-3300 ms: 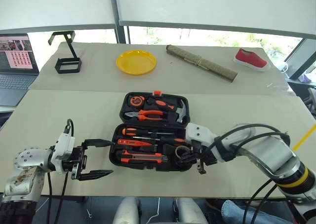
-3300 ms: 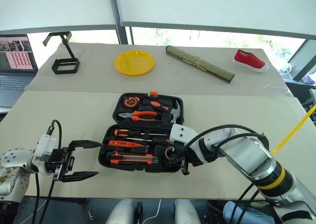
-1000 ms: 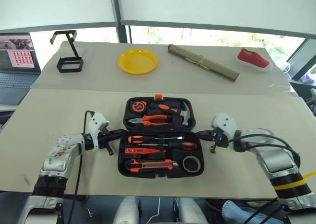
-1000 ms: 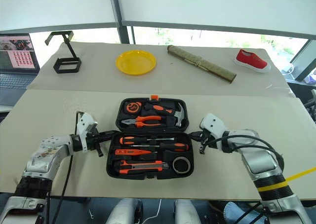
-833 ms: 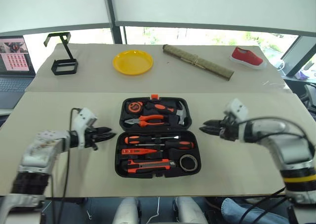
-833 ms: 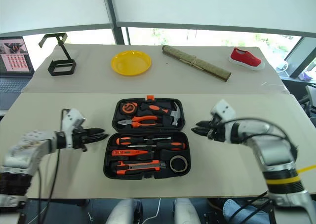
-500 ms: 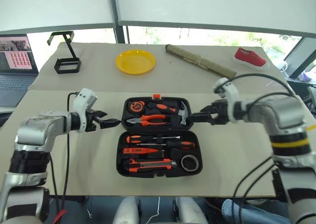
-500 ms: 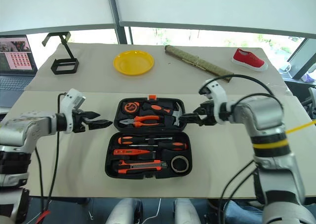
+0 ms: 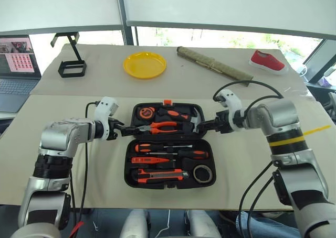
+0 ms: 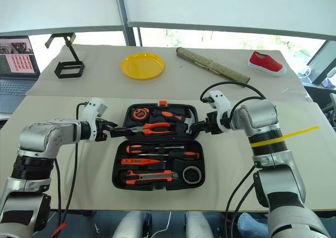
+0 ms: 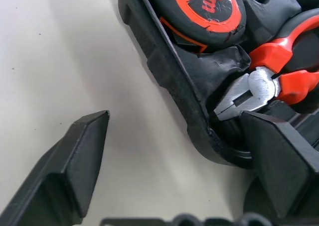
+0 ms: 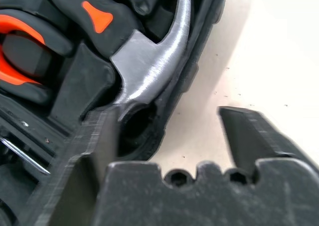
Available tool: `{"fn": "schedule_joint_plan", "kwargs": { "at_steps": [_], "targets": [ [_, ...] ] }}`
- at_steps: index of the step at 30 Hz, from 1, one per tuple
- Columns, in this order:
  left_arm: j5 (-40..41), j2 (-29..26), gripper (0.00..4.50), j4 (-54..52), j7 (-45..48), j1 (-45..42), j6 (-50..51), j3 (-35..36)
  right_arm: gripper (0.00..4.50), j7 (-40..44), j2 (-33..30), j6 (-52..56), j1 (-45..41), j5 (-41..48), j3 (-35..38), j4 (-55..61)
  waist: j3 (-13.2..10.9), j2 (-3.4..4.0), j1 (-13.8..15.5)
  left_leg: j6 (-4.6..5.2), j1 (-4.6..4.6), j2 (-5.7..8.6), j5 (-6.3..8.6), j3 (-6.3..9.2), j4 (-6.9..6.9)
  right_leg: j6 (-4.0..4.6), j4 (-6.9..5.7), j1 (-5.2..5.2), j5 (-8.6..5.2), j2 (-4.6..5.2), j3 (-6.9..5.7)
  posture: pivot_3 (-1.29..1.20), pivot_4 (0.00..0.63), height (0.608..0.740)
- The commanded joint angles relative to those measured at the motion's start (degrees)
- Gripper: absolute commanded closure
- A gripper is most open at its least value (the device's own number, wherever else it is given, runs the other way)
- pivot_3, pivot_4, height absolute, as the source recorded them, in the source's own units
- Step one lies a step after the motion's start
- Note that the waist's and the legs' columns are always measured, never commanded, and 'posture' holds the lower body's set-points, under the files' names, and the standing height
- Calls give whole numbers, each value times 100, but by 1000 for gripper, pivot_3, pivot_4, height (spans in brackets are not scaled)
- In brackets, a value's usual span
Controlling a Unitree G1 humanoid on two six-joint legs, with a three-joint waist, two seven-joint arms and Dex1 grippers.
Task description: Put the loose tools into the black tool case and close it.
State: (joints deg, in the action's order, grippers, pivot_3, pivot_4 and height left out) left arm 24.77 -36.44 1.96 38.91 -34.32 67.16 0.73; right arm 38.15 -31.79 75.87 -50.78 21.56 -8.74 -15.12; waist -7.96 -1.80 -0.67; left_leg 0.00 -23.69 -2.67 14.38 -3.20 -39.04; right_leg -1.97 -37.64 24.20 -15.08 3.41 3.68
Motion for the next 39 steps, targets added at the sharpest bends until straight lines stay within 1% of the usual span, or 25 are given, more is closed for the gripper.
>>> {"fn": "schedule_joint_plan", "kwargs": {
  "at_steps": [1, 2, 4, 5, 7, 8, 9, 10, 13, 16, 18, 19, 21, 22, 25, 27, 31, 32, 34, 35, 37, 39],
  "targets": [
    [-56, 82, 1807, 119, -263, -178, 144, 98, 2449, -220, -39, 213, -25, -130, 71, -114, 0, 0, 0, -3, 3, 0, -2, 0, 0, 0, 0, -2, 0, 0, 0, 0, 150, 740],
    [-38, 92, 2241, 151, -271, -199, 174, 126, 2897, -221, -67, 259, -13, -112, 77, -99, 0, 0, -5, -11, 2, 1, -8, 2, -1, 0, -1, -2, 0, 0, 0, 0, 150, 740],
    [-8, 101, 2735, 181, -273, -206, 177, 147, 3359, -198, -124, 346, 18, -63, 81, -45, 0, 0, -1, -11, 7, 3, -8, 3, 0, 0, -4, -4, 0, -1, 3, 0, 150, 740],
    [32, 125, 3147, 185, -290, -206, 222, 187, 3759, -193, -149, 385, 37, -48, 73, -15, 0, 0, 1, -11, 7, 3, -8, 5, 0, 0, -3, -5, 0, 0, 2, 0, 150, 740],
    [73, 143, 3775, 171, -308, -198, 267, 220, 4380, -185, -188, 425, 72, -30, 32, 30, 1, -1, 8, -11, 7, 5, -8, 6, 0, 0, -3, -8, 0, 2, 2, 0, 150, 740],
    [93, 153, 4130, 156, -321, -186, 288, 233, 4500, -204, -184, 423, 92, -33, 18, 28, 1, 0, 11, -11, 8, 5, -8, 6, -1, -1, -3, -8, 1, 2, 2, 0, 150, 740],
    [107, 162, 4392, 140, -335, -169, 299, 243, 4500, -227, -165, 413, 112, -41, 4, 16, 2, 0, 15, -11, 8, 6, -8, 6, -1, -1, -3, -9, 1, 3, 2, 0, 150, 740],
    [121, 172, 4471, 126, -352, -141, 286, 256, 4500, -261, -124, 402, 129, -52, -3, -10, 2, -1, 15, -11, 12, 6, -8, 7, -1, -1, -4, -11, 1, 3, 2, 0, 150, 740],
    [102, 209, 4471, 72, -396, -29, 58, 284, 4500, -358, 2, 311, 166, -97, 3, -77, 3, -1, 7, -11, 18, 6, -8, 7, 0, -1, -3, -16, 1, 3, 2, 0, 150, 740],
    [213, 494, 4471, -199, -261, 272, -1030, 676, 4500, -381, 197, -250, 286, -8, 294, 228, 8, -2, -2, -11, 32, 5, -8, 6, 3, -1, -1, -28, 1, 3, 3, 0, 150, 740],
    [240, 625, 4471, -420, -147, 556, -1713, 870, 4500, -301, 193, -759, 423, -2, 386, 601, 9, -2, -7, -12, 41, 4, -9, 6, 5, -1, 4, -38, 1, 2, 3, 0, 150, 740],
    [238, 675, 4471, -528, -68, 704, -2057, 933, 4500, -237, 156, -1151, 539, -58, 382, 810, 7, -4, -12, -14, 40, 3, -10, 5, 4, 0, 2, -37, 1, 3, 6, 0, 150, 740],
    [187, 845, 4471, -825, 208, 1264, -3285, 1148, 4500, -46, -56, -2687, 1039, -418, 322, 1469, 5, -4, -14, -18, 27, 3, -12, 4, 3, 0, 0, -20, 2, 2, 8, 0, 150, 740],
    [157, 897, 4471, -891, 273, 1440, -3684, 1199, 4500, 40, -119, -3157, 1210, -507, 329, 1654, 3, -4, -15, -18, 17, 3, -12, 4, 4, 0, -1, -10, 2, 2, 10, 0, 150, 740],
    [-426, 740, 4471, -852, 453, 1907, -4963, 974, 4500, 225, -637, -5124, 1983, -1288, 75, 2045, -2, -3, 5, -20, -19, 3, -13, 2, 6, -2, 2, 22, 3, 4, 10, 0, 150, 740],
    [-709, 733, 4471, -752, 593, 2107, -5975, 954, 4500, 215, -787, -6080, 2470, -1529, 143, 2136, -3, -3, 39, -20, -22, 4, -12, 0, 7, -4, 13, 19, 4, 7, 8, 0, 150, 740],
    [-1140, 575, 4471, -374, 1021, 2334, -7687, 828, 4500, 95, -925, -7630, 3019, -1943, 227, 2022, -3, -4, 32, -15, -21, 0, -9, -7, 11, -6, 43, 10, 6, 6, 9, 0, 150, 740],
    [-1290, 478, 4471, -225, 1114, 2401, -8073, 762, 4500, 88, -966, -7923, 3145, -2041, 217, 1981, -3, -4, 22, -15, -19, -1, -9, -8, 11, -6, 43, 8, 6, 5, 9, 0, 150, 740],
    [-1813, 190, 4471, 192, 1256, 2568, -9317, 586, 4500, 55, -1107, -8688, 3464, -2314, 175, 1855, -3, -4, 13, -14, -16, -3, -9, -9, 12, -6, 44, 6, 6, 3, 9, 0, 150, 740],
    [-1952, 93, 4471, 365, 1333, 2651, -9766, 517, 4500, 38, -1201, -9010, 3617, -2477, 137, 1777, -3, -4, 9, -12, -15, -4, -8, -10, 13, -6, 46, 5, 6, 2, 9, 0, 150, 740],
    [-1992, -32, 4471, 613, 1421, 2749, -10259, 414, 4500, 16, -1299, -9458, 3837, -2602, 147, 1619, -1, -2, 3, -7, -6, -4, -4, -12, 19, -6, 55, -4, 6, 3, 9, 0, 150, 740],
    [-1981, -191, 3726, 854, 1545, 2947, -10755, 315, 4500, -19, -1428, -9862, 4117, -2625, 279, 1521, 0, -3, 2, 0, 10, -6, 0, -19, 19, -6, 58, -19, 6, 5, 11, 0, 150, 740]
  ]
}}
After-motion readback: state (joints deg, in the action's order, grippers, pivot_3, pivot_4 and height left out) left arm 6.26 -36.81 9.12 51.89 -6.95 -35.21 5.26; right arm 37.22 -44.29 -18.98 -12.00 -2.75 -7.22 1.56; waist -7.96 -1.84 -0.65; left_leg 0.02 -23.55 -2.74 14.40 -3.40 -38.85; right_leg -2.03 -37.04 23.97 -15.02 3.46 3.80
